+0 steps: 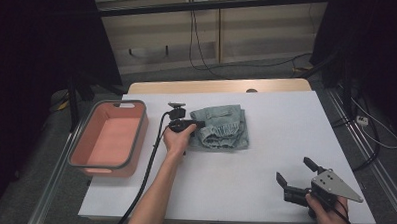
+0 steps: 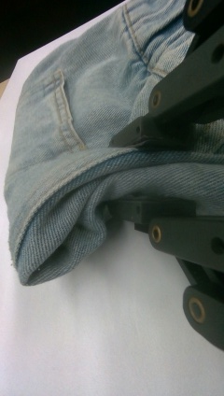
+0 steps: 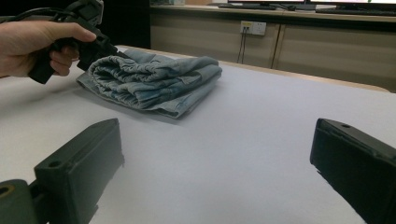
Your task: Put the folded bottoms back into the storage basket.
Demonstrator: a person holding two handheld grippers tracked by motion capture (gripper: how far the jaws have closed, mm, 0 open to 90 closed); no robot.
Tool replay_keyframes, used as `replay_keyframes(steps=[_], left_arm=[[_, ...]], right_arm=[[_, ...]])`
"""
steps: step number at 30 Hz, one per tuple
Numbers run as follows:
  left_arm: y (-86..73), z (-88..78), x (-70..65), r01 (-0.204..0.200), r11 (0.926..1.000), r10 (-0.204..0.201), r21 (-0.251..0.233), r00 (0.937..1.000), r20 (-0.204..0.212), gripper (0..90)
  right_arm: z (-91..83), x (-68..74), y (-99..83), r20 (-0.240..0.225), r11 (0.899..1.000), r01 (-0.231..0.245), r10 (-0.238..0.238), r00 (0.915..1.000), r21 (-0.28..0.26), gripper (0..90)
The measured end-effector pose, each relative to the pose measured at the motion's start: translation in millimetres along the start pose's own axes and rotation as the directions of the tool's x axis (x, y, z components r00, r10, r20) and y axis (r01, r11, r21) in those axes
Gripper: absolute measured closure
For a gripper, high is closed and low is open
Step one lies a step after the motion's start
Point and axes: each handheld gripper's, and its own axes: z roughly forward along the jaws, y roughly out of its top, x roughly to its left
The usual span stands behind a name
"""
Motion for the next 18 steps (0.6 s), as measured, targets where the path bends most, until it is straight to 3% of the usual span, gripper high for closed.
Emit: replay_keyframes(steps=[7, 14, 18], left_arm=[[3.2, -5.1, -8.2, -0.010, 0.9998, 0.010, -0.017, 0.9999, -0.005, 70.8], [13.3, -18.3, -29.0, -0.086, 0.9941, 0.087, -0.066, 0.9962, 0.012, 71.8], [18.4, -25.4, -44.1, -0.148, 0.9863, 0.150, -0.073, 0.9884, 0.024, 71.8]], right_arm=[[-2.1, -0.5, -0.3, 0.006, 1.000, 0.002, -0.002, 1.0000, -0.001, 2.1], [-1.9, -0.3, -0.3, 0.009, 1.000, 0.002, -0.002, 1.0000, 0.001, 2.1], [-2.3, -0.8, -0.3, 0.007, 1.000, -0.001, 0.002, 1.0000, -0.003, 2.2]])
